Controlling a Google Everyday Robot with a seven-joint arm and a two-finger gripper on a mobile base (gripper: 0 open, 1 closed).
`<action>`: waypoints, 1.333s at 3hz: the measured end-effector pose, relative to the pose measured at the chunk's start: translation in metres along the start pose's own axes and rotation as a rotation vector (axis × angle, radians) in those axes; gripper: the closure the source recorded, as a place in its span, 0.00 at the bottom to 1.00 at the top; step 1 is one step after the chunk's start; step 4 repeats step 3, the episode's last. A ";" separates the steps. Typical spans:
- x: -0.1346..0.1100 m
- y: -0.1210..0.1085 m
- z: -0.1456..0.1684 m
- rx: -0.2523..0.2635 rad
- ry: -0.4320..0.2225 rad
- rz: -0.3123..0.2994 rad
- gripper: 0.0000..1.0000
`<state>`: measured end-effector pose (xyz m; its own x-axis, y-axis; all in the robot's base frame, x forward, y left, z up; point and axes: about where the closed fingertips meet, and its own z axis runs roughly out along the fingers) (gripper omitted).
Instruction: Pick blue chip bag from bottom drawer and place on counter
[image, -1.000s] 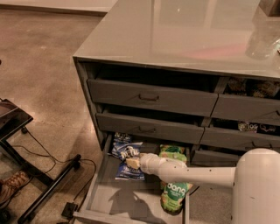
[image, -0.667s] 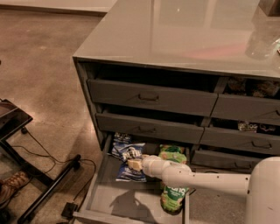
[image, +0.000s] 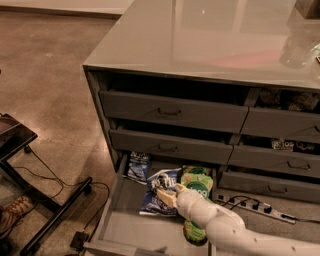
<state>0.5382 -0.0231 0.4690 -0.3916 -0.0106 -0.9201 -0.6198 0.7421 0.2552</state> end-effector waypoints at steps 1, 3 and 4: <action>-0.016 0.012 -0.049 0.026 -0.098 -0.017 1.00; -0.030 0.024 -0.085 0.048 -0.190 -0.035 1.00; -0.030 0.024 -0.085 0.048 -0.190 -0.035 1.00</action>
Offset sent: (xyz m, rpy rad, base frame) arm -0.0935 -0.0580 0.0874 0.1127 -0.2499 -0.1151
